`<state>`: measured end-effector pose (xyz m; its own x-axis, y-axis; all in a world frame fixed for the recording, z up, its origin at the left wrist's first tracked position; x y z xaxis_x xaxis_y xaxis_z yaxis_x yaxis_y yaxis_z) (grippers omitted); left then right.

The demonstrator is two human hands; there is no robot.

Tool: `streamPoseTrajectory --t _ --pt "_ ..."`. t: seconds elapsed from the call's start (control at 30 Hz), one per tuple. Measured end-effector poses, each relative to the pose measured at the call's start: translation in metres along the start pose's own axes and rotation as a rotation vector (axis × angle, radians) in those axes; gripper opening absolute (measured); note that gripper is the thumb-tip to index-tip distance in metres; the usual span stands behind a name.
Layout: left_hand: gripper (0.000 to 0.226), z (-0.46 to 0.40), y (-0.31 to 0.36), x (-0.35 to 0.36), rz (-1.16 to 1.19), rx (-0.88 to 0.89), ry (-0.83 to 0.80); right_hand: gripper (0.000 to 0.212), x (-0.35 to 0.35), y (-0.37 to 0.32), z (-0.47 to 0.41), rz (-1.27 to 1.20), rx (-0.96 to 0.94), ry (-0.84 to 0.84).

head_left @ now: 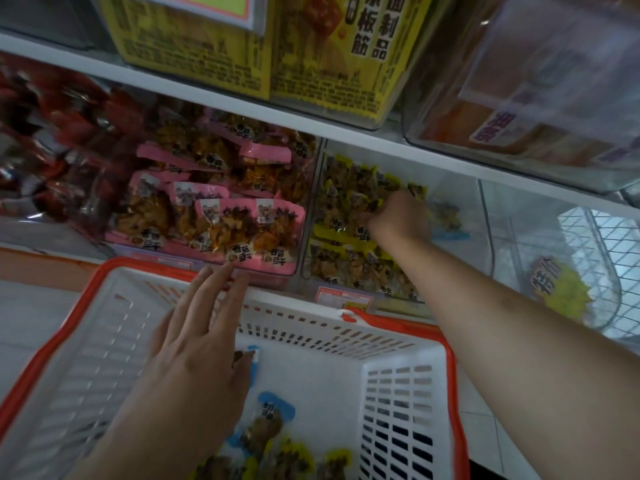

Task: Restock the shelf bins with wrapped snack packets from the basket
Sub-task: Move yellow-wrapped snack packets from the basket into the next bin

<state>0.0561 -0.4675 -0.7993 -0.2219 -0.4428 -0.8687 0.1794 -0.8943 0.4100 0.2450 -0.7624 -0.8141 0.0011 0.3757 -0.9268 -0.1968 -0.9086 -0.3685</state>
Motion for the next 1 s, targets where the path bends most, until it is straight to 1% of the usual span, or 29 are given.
streamPoseTrajectory --t 0.17,0.27,0.37,0.43,0.47,0.5,0.53,0.6,0.67,0.7,0.73,0.77,0.87,0.93,0.97,1.0 --pt "0.102 -0.001 0.0 0.0 -0.013 0.002 -0.029 0.038 -0.001 0.0 0.005 0.034 -0.041 0.015" --pt "0.092 -0.004 0.002 -0.01 0.072 0.059 -0.008 0.034 -0.014 -0.004 0.016 -0.038 -0.085 0.077" --pt "0.068 -0.002 0.001 -0.04 0.215 0.061 0.124 0.02 -0.044 -0.031 0.059 -0.171 -0.255 0.159" --pt "0.054 -0.001 -0.006 -0.06 0.251 0.018 0.209 0.019 -0.057 -0.062 0.113 -0.294 -0.413 0.147" --pt "0.052 -0.002 -0.011 -0.068 0.252 -0.014 0.229 0.02 -0.055 -0.077 0.144 -0.348 -0.493 0.09" --pt "0.052 -0.001 -0.018 -0.075 0.243 -0.042 0.242 0.021 -0.041 -0.088 0.172 -0.364 -0.545 -0.025" --pt "0.054 -0.001 -0.025 -0.081 0.23 -0.064 0.253 0.02 -0.017 -0.096 0.199 -0.336 -0.563 -0.193" --pt "0.06 0.004 -0.045 -0.085 0.204 -0.113 0.257 0.015 0.051 -0.097 0.249 -0.175 -0.536 -0.579" --pt "0.068 0.007 -0.07 -0.08 0.195 -0.193 0.222 0.004 0.114 -0.08 0.284 0.01 -0.483 -0.863" --pt "0.072 0.009 -0.082 -0.074 0.201 -0.241 0.18 0.015 0.14 -0.069 0.296 0.08 -0.466 -0.957" --pt "0.078 0.011 -0.09 -0.068 0.207 -0.267 0.139 0.026 0.16 -0.059 0.304 0.122 -0.442 -1.016" --pt "0.083 0.013 -0.093 -0.064 0.204 -0.263 0.107 0.035 0.176 -0.048 0.308 0.15 -0.409 -1.031" --pt "0.093 0.017 -0.095 -0.055 0.154 -0.226 0.053 0.052 0.198 -0.021 0.314 0.213 -0.303 -0.989" --pt "0.093 0.018 -0.096 -0.056 0.133 -0.221 0.039 0.064 0.204 -0.016 0.317 0.183 -0.267 -0.952" --pt "0.092 0.018 -0.094 -0.056 0.128 -0.219 0.033 0.065 0.203 -0.015 0.316 0.154 -0.254 -0.933" --pt "0.089 0.018 -0.095 -0.057 0.129 -0.221 0.03 0.061 0.202 -0.017 0.316 0.121 -0.248 -0.918"
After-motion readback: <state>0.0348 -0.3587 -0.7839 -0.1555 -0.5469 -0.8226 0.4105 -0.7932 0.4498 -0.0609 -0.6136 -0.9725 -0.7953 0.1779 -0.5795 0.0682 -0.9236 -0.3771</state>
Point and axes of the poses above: each hand's wrist, its own z-axis away from the middle knuckle, its own x-axis out of the palm, y = z × x, the point moved 9 cm from there along -z, towards the middle knuckle, and after that the axes turned 12 degrees about -x, right-handed, at the moved point
